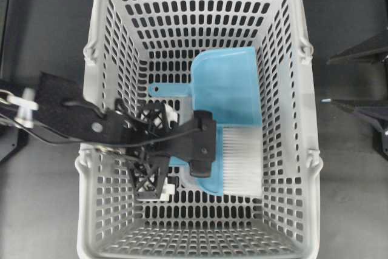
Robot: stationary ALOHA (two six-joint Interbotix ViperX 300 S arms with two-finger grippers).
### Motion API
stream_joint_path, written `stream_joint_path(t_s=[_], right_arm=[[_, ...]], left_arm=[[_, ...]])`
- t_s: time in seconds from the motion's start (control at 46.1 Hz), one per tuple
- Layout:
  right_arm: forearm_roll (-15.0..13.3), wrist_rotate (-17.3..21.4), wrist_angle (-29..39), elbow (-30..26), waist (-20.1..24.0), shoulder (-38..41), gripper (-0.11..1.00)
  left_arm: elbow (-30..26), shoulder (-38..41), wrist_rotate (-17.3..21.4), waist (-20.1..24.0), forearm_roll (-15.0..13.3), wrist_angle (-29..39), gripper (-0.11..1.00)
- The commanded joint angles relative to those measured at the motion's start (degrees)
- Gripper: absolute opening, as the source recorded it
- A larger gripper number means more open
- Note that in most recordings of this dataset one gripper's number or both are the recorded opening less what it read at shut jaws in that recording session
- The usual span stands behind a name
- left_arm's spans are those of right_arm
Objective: Pick up the hand brush from the shopping basket with the left arm.
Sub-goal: 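Move the left gripper into the basket toward the blue brush handle, then close the left gripper on the blue hand brush handle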
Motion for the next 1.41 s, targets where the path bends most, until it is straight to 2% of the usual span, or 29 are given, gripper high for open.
stream_joint_path(t_s=[0.0, 0.347, 0.586, 0.651, 0.694, 0.867, 0.889, 1.019, 1.193, 1.388], right_arm=[[0.09, 0.0, -0.7, -0.26, -0.18, 0.18, 0.76], [0.18, 0.0, -0.88, 0.09, -0.18, 0.09, 0.76], [0.18, 0.09, -0.88, 0.26, -0.18, 0.09, 0.76], [0.18, 0.09, -0.79, 0.35, -0.18, 0.09, 0.76], [0.26, 0.09, -0.88, 0.44, -0.18, 0.09, 0.76], [0.26, 0.09, -0.88, 0.44, -0.18, 0.09, 0.76], [0.26, 0.09, -0.88, 0.44, -0.18, 0.09, 0.76], [0.18, 0.09, -0.88, 0.62, -0.18, 0.09, 0.76], [0.35, 0.09, -0.88, 0.7, -0.18, 0.09, 0.76], [0.35, 0.09, -0.88, 0.7, -0.18, 0.09, 0.76]], left_arm=[[-0.09, 1.32, -0.18, -0.18, 0.18, -0.44, 0.91], [0.62, 6.15, 0.88, 0.35, 0.09, -2.72, 0.91], [0.79, 6.06, 0.79, 0.09, 0.09, -3.08, 0.89], [0.7, 5.98, 0.88, -0.09, 0.18, -2.9, 0.84], [0.62, 5.63, 0.88, -0.26, 0.09, -2.81, 0.75], [0.7, 2.99, 0.97, -0.79, 0.18, -2.72, 0.24], [0.79, 2.55, 0.97, -0.79, 0.09, -2.64, 0.21], [0.62, 0.44, 1.05, -0.88, 0.09, -2.11, 0.23], [-2.02, -3.96, 0.97, -0.79, 0.18, 2.2, 0.23], [-11.34, -9.14, 0.97, 0.0, 0.09, 13.71, 0.23]])
